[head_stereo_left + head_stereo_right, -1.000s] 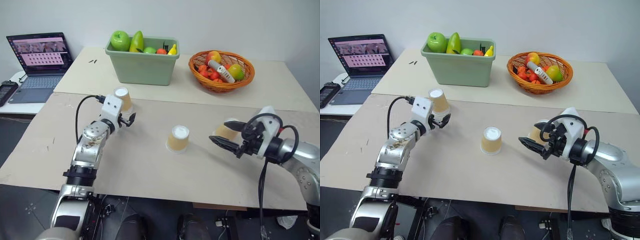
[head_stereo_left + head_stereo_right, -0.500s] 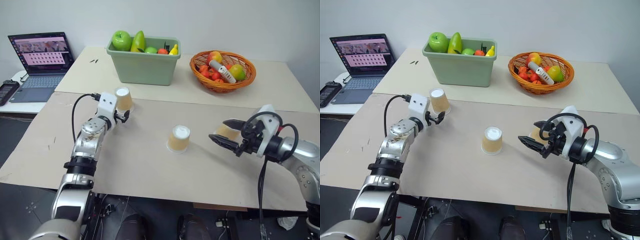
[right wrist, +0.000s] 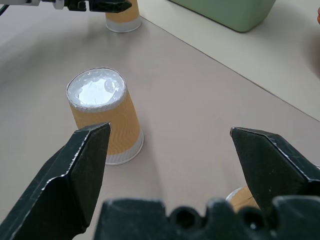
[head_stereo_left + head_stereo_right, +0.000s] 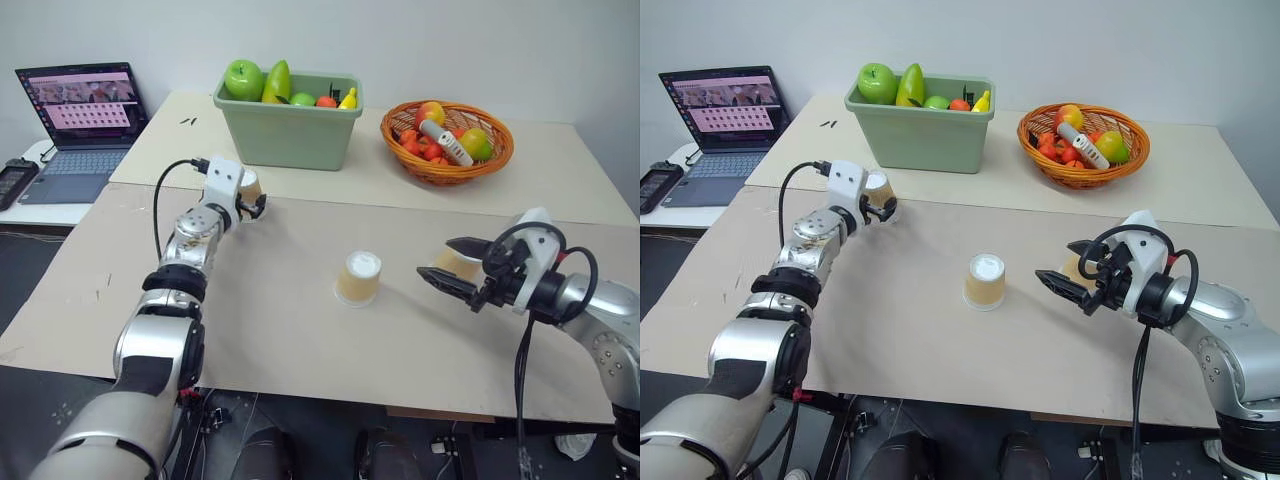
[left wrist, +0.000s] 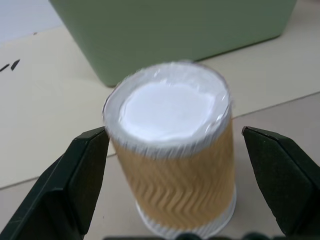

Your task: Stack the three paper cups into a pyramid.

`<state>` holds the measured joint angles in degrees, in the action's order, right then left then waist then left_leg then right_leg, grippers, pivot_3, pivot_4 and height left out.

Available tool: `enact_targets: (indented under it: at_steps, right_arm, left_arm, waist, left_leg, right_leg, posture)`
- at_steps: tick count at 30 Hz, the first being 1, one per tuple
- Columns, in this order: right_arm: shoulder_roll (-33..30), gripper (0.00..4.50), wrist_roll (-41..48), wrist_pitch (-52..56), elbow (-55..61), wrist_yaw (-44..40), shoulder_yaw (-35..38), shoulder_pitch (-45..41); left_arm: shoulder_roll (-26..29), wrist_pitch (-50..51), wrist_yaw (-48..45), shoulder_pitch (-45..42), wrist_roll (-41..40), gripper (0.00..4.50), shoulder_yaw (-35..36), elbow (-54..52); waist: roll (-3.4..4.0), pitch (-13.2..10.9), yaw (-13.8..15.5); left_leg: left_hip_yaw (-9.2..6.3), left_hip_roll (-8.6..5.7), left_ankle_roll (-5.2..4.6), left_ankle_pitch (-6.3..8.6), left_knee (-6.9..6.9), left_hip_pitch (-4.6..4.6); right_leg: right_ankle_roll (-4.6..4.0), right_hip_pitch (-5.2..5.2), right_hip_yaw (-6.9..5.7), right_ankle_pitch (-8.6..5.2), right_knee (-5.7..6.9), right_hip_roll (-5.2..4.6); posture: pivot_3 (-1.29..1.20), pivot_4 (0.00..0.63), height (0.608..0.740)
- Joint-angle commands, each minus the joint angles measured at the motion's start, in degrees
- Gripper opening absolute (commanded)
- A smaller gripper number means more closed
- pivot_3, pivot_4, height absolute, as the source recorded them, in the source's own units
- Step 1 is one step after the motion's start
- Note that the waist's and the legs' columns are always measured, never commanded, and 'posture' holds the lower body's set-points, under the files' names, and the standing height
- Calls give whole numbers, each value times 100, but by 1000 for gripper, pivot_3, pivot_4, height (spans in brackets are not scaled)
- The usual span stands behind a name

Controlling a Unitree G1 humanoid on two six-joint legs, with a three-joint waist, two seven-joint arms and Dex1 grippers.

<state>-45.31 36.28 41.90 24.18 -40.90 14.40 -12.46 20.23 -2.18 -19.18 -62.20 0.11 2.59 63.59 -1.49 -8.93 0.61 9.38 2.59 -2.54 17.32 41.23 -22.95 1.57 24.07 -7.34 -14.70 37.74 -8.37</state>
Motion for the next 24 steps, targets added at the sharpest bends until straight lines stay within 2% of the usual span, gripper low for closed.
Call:
enact_targets:
  at_steps: [1, 11, 14, 18, 24]
  right_arm:
    - [-16, 4500, 57, -66, 149, 36, 160, -63]
    - [-24, 4500, 52, -65, 181, 66, 190, 13]
    - [-12, 4500, 45, -61, 185, 87, 160, 7]
    - [-3, 4500, 40, -62, 172, 97, 120, -9]
    - [29, 4500, 33, -72, 139, 116, 57, -22]
  left_arm:
    - [-17, -277, 23, -285, 0, 4483, 86, 202]
    - [-29, -438, 77, -375, 0, 4483, 137, 399]
    - [-30, -481, 84, -382, -6, 3715, 156, 414]
    - [-33, -511, 70, -376, -7, 2297, 171, 407]
    - [-27, -775, -96, -245, -26, 2297, 151, 184]
  waist:
    - [0, 0, -8]
    - [-1, 0, -24]
    - [-1, 0, -20]
    - [-1, 0, -25]
    - [-1, 0, -24]
  left_leg:
    - [-1, 0, 0, 0, 0, 1]
    - [-4, 0, 0, 0, 0, 0]
    - [-5, 0, 0, 0, 1, -1]
    - [-4, 0, 0, 0, 1, 0]
    - [-5, 0, 0, 0, 1, -1]
  right_leg:
    - [0, 0, 0, 0, 1, 0]
    - [0, 1, 1, 0, 2, 0]
    - [0, 1, 0, 0, 2, 0]
    - [0, 1, 1, 0, 2, 0]
    - [0, 1, 0, 0, 2, 0]
  posture:
    - [0, 150, 737]
    - [0, 150, 737]
    - [0, 150, 737]
    - [0, 150, 737]
    - [0, 150, 737]
